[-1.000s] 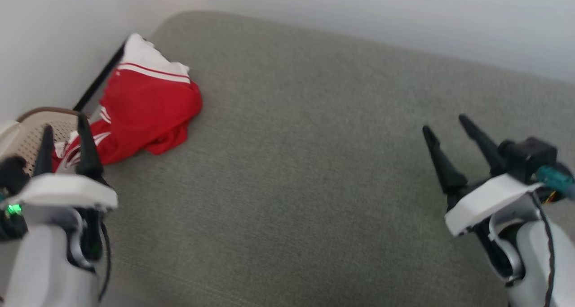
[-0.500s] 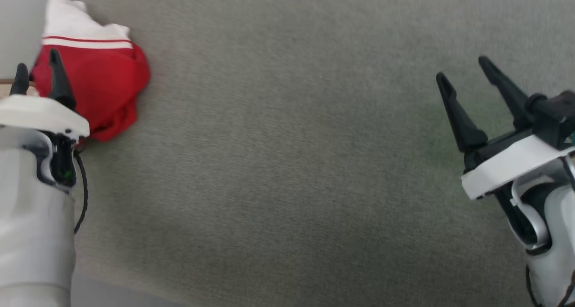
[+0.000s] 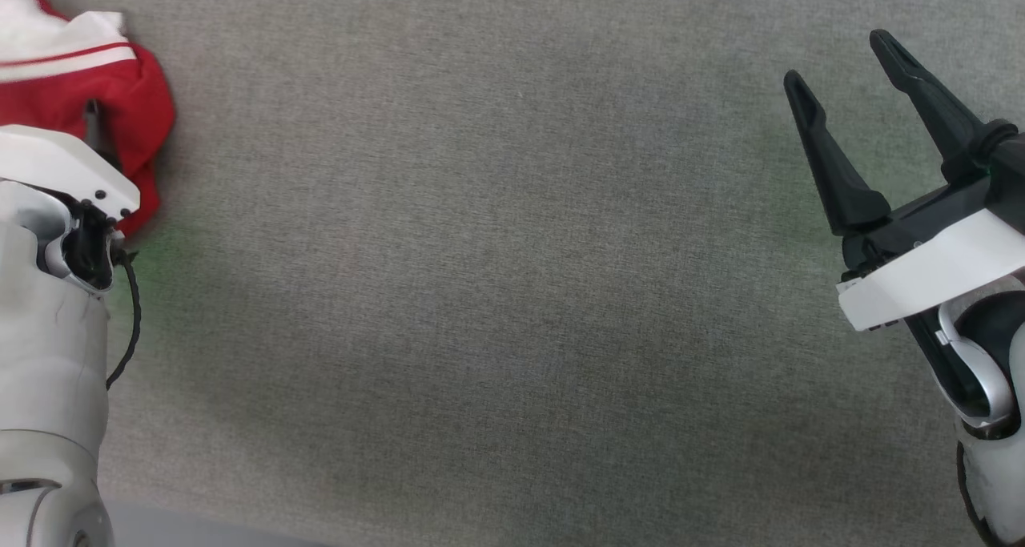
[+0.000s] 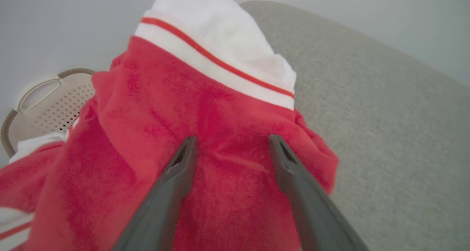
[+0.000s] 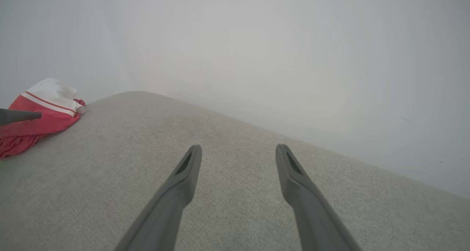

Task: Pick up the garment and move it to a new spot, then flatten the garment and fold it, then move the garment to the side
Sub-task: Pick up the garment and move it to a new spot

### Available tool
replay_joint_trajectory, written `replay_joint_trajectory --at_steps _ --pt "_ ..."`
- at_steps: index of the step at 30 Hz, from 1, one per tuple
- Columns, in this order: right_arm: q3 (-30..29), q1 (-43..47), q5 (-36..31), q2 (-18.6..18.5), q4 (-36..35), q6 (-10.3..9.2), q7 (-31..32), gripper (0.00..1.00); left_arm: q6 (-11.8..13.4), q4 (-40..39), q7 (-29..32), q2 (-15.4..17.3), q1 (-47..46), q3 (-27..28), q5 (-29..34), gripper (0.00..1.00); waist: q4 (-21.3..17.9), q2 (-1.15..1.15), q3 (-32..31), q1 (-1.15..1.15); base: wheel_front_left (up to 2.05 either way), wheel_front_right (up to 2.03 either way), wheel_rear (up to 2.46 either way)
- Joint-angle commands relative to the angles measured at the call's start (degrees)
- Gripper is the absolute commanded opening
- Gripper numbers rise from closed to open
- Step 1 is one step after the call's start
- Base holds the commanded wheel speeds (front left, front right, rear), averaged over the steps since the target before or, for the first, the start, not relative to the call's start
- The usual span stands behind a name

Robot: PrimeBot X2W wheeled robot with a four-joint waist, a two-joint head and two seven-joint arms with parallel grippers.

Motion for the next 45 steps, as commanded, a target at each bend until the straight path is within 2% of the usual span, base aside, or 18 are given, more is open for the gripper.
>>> replay_joint_trajectory --at_steps 1,6,13,14,16,18,26,35,45 --pt "0.04 -0.39 -0.10 -0.22 -0.78 -0.02 0.55 1.00 0.75 0.68 1.62 0.31 -0.82 -0.24 -0.35 1.00 -0.26 0.00 0.43 0.00 0.00 0.00 0.00" --pt "0.20 -0.20 0.04 -0.62 -2.14 -0.02 1.90 1.00 2.11 1.68 6.92 0.15 -0.84 -0.81 -0.42 1.00 -0.45 0.00 0.92 0.00 0.00 0.00 0.00" --pt "0.15 -0.40 0.11 -0.68 -3.79 -0.02 3.46 1.00 2.48 2.50 14.54 -1.06 1.06 -1.36 -1.07 1.00 -0.70 0.00 1.42 0.00 0.00 0.00 0.00" --pt "0.24 -0.48 -0.01 -0.71 -3.95 -0.02 3.46 1.00 2.31 2.64 15.79 -1.21 1.38 -1.31 -1.34 0.76 -0.75 0.00 1.43 0.00 0.00 0.00 0.00" --pt "0.29 -0.56 -0.01 -0.53 -4.15 -0.02 3.71 1.00 2.50 2.75 16.97 -1.15 1.62 -1.55 -1.36 0.00 -0.88 0.00 1.40 0.00 0.00 0.00 0.00" --pt "0.23 -0.68 -0.03 -0.46 -4.24 -0.02 3.78 1.00 2.29 2.76 17.15 -0.94 1.63 -1.78 -1.32 0.00 -0.96 0.00 1.36 0.00 0.00 0.00 0.00" --pt "-0.90 0.04 0.07 0.38 -2.73 -0.02 2.29 1.00 0.75 1.88 11.03 2.55 -1.58 -1.98 -1.06 0.00 -0.92 0.00 -0.52 0.00 0.00 0.00 0.00" --pt "-2.07 2.12 0.46 2.60 0.46 -0.02 -1.16 1.00 -1.19 0.24 3.63 5.84 -4.66 -4.64 1.49 0.00 -0.65 0.00 -5.57 0.00 0.00 0.00 0.00" --pt "-4.60 5.31 0.28 5.74 3.75 -0.02 -5.66 1.00 -3.73 -3.28 -1.99 7.71 -6.33 -8.11 4.11 0.00 -0.54 0.00 -12.07 0.00 0.00 0.00 0.00"
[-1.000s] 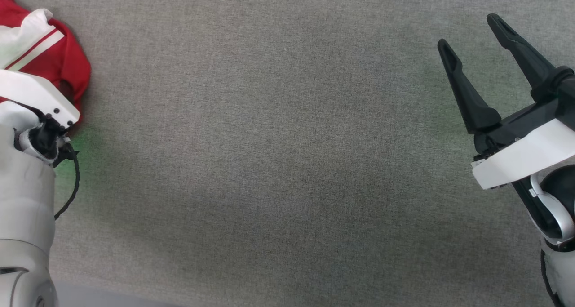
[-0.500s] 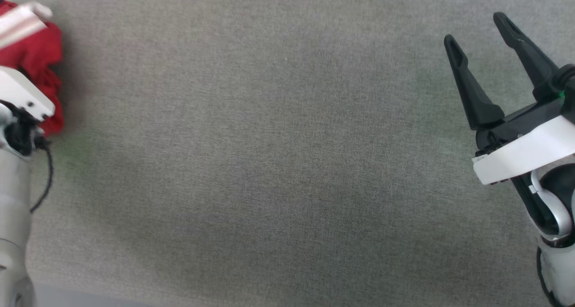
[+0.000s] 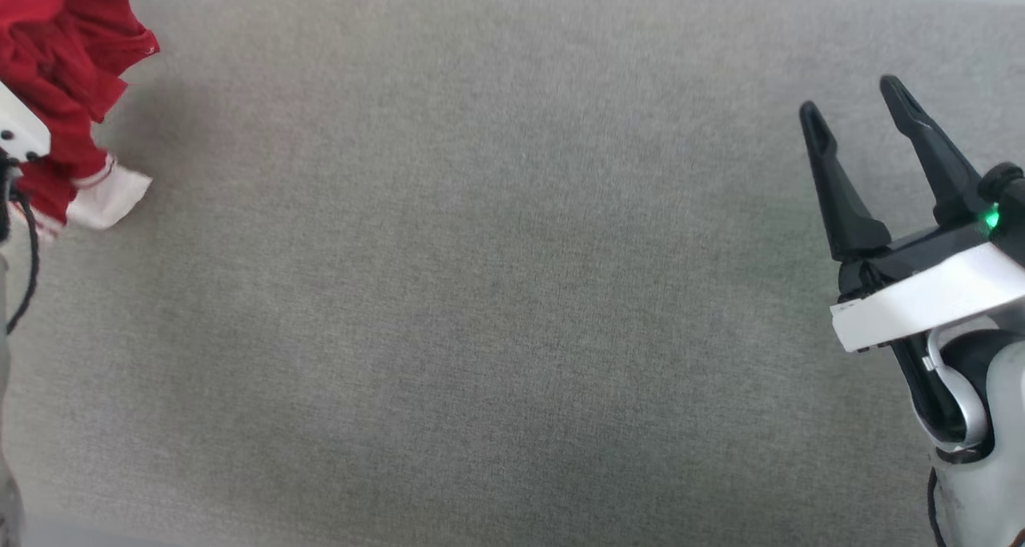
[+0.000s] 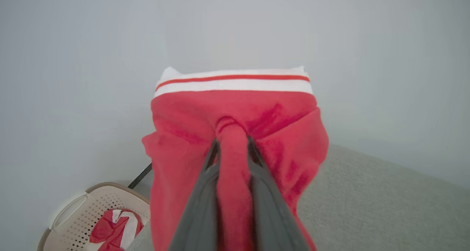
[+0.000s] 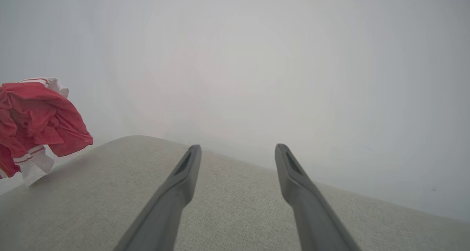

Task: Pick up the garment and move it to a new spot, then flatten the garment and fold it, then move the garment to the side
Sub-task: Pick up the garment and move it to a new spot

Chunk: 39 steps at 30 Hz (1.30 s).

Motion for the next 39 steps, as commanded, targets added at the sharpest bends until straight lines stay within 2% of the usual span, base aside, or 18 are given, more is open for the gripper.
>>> replay_joint_trajectory --at_steps 1,9,16,19,29,33,36,39 --pt "-0.48 0.73 -0.12 0.50 0.36 -0.02 -0.82 1.00 -0.34 -0.87 -0.85 0.63 -0.87 -0.36 0.80 0.00 -0.02 0.00 -1.68 0.00 0.00 0.00 0.00" --pt "-3.34 3.52 -0.69 2.70 2.55 -0.02 -3.16 1.00 -1.96 -6.13 -2.53 2.05 2.54 -2.67 0.71 0.00 -0.73 0.00 -5.83 0.00 0.00 0.00 0.00" --pt "-6.70 6.10 -1.21 3.57 4.25 -0.02 -5.02 1.00 -2.32 -16.31 -0.16 1.79 8.40 -4.71 -0.58 0.00 -1.58 0.00 -8.29 0.00 0.00 0.00 0.00" --pt "-8.07 7.08 -1.54 3.83 4.72 -0.02 -5.52 1.00 -2.09 -23.20 2.19 1.47 12.19 -5.26 -1.21 0.00 -2.39 0.00 -9.18 0.00 0.00 0.00 0.00" --pt "-11.43 8.77 -1.97 5.38 5.97 -0.02 -6.95 1.00 2.67 -53.95 14.56 2.58 27.02 -6.05 -3.79 0.00 -7.34 0.00 -10.48 0.00 0.00 0.00 0.00" --pt "-12.23 9.01 -1.85 5.80 6.46 -0.02 -7.54 1.00 3.81 -63.88 18.61 2.43 31.27 -7.28 -4.19 0.00 -9.72 0.00 -10.31 0.00 0.00 0.00 0.00" --pt "-12.69 8.98 -1.68 5.90 7.18 -0.02 -8.03 1.00 4.14 -69.10 21.10 2.25 33.52 -8.67 -4.42 0.00 -11.53 0.00 -10.25 0.00 0.00 0.00 0.00" --pt "-12.99 9.40 -1.94 6.47 7.86 -0.02 -8.59 1.00 3.31 -73.37 23.43 2.06 35.63 -11.10 -4.77 0.00 -13.69 0.00 -10.24 0.00 0.00 0.00 0.00"
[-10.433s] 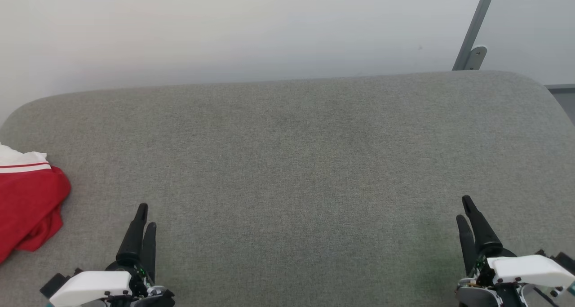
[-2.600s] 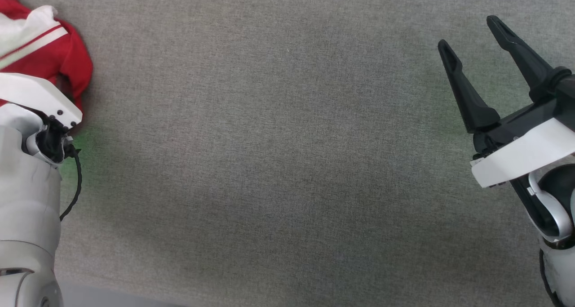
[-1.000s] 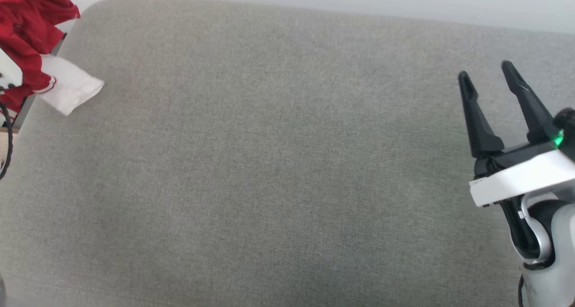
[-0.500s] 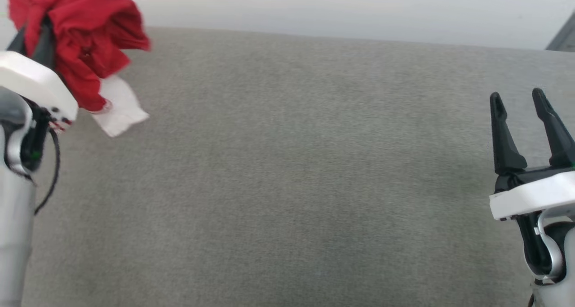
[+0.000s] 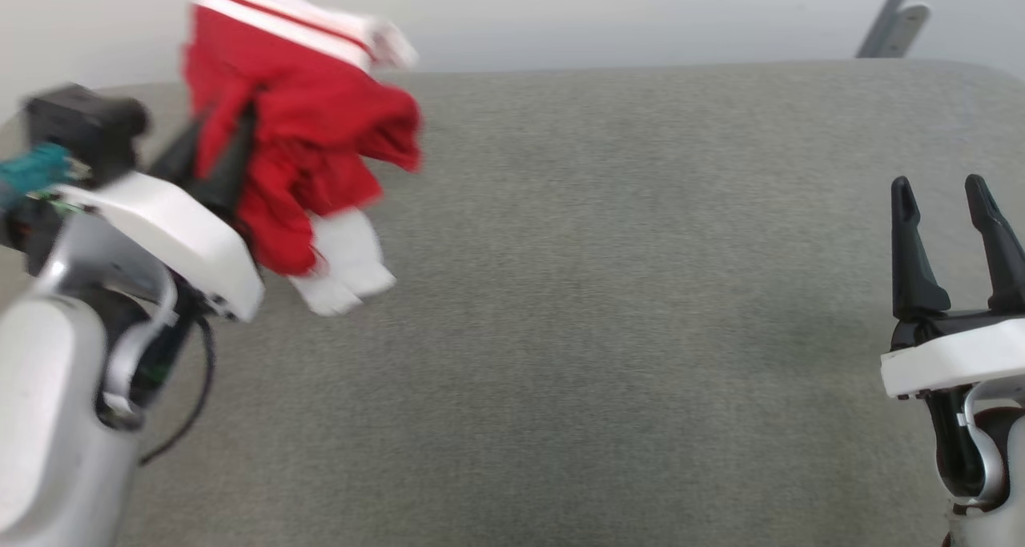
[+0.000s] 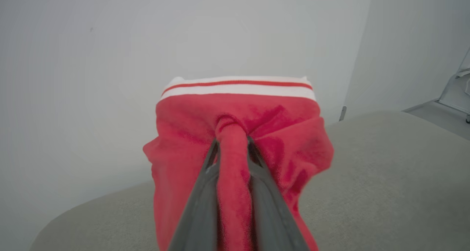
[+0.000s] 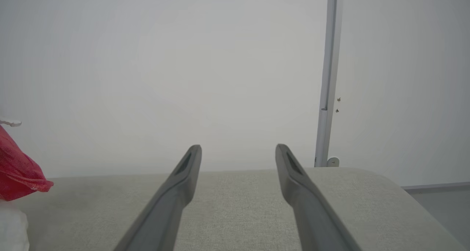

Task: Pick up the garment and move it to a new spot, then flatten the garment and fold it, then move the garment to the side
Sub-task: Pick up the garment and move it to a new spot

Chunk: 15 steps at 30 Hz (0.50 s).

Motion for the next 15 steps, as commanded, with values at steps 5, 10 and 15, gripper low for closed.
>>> replay_joint_trajectory --at_steps 5,10,15 --pt "-0.43 0.94 0.06 0.50 0.93 -0.02 -0.89 1.00 -1.17 -2.60 2.45 -0.53 2.32 -3.03 -0.62 0.00 -2.79 0.00 0.11 0.00 0.00 0.00 0.00" --pt "0.24 1.49 0.53 1.16 2.13 -0.02 -1.01 1.00 -2.00 -1.86 5.31 -1.44 4.10 -6.28 -1.83 0.00 -5.04 0.00 0.84 0.00 0.00 0.00 0.00" --pt "1.62 0.87 1.47 1.09 4.64 -0.02 -2.03 1.00 -3.25 3.04 5.84 -2.05 4.82 -9.19 -2.22 0.00 -7.02 0.00 1.71 0.00 0.00 0.00 0.00"
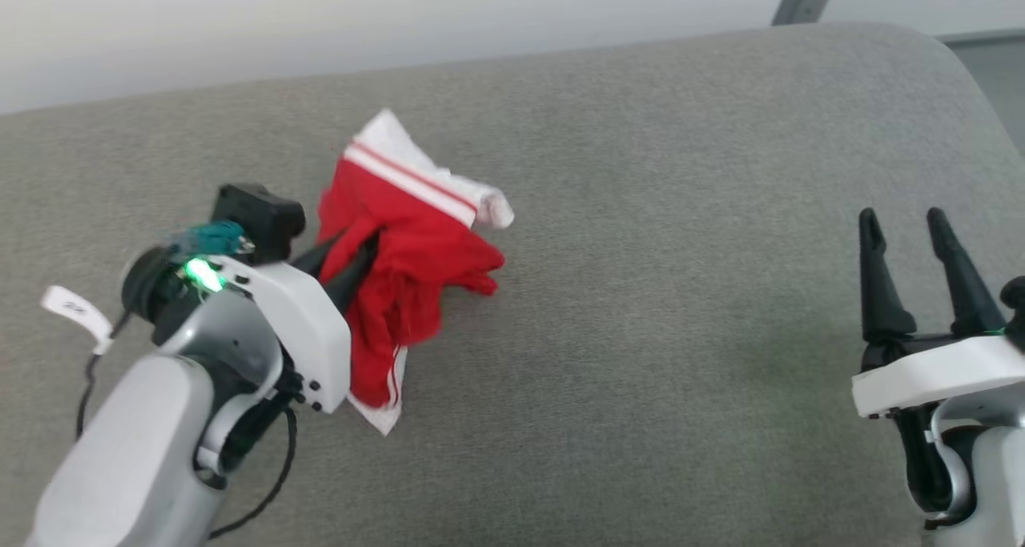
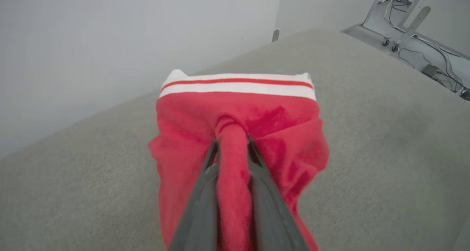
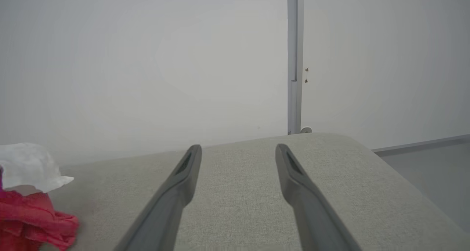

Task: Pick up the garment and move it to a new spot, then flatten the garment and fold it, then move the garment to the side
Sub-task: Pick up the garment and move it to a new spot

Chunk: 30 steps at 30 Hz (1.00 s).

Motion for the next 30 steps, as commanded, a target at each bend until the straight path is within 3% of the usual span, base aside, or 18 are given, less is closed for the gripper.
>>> replay_joint_trajectory --at_steps 1,12,20,21,22,23,24,30 --pt "0.36 -0.17 0.47 -0.09 0.38 -0.02 -0.59 1.00 -0.33 0.82 -0.20 -0.23 0.59 -0.37 -0.71 0.00 -0.66 0.00 0.44 0.00 0.00 0.00 0.00" --pt "4.36 -1.62 1.23 0.10 4.21 -0.02 -2.04 1.00 -2.35 19.88 -1.21 -3.97 -2.98 -8.80 -1.14 0.00 -3.58 0.00 1.61 0.00 0.00 0.00 0.00" --pt "5.87 -2.50 2.10 -0.43 5.90 -0.02 -2.68 1.00 -2.67 28.71 -2.05 -5.53 -6.64 -15.95 -2.66 0.00 -4.39 0.00 2.18 0.00 0.00 0.00 0.00" --pt "5.93 -2.54 2.23 -0.51 6.11 -0.02 -2.72 1.00 -2.68 29.10 -2.19 -5.65 -7.13 -16.51 -3.32 0.14 -4.36 0.00 2.15 0.00 0.00 0.00 0.00" --pt "6.01 -2.58 2.31 -0.58 6.32 -0.02 -2.85 1.00 -2.69 29.40 -2.49 -5.59 -7.70 -17.09 -3.80 0.43 -4.28 0.00 2.08 0.00 0.00 0.00 0.00" --pt "6.05 -2.60 2.33 -0.67 6.51 -0.02 -2.92 1.00 -2.68 29.53 -2.75 -5.46 -8.16 -17.62 -4.49 0.92 -4.17 0.00 1.97 0.00 0.00 0.00 0.00" --pt "6.09 -2.62 2.31 -0.76 6.70 -0.02 -2.97 1.00 -2.68 29.54 -3.04 -5.36 -8.51 -17.98 -5.29 1.00 -4.04 0.00 1.84 0.00 0.00 0.00 0.00" --pt "5.85 -1.99 2.68 -1.07 6.84 -0.02 -3.05 1.00 -2.56 27.16 -6.54 -3.14 -10.35 -18.83 -7.79 1.00 -2.66 0.00 0.71 0.00 0.00 0.00 0.00"
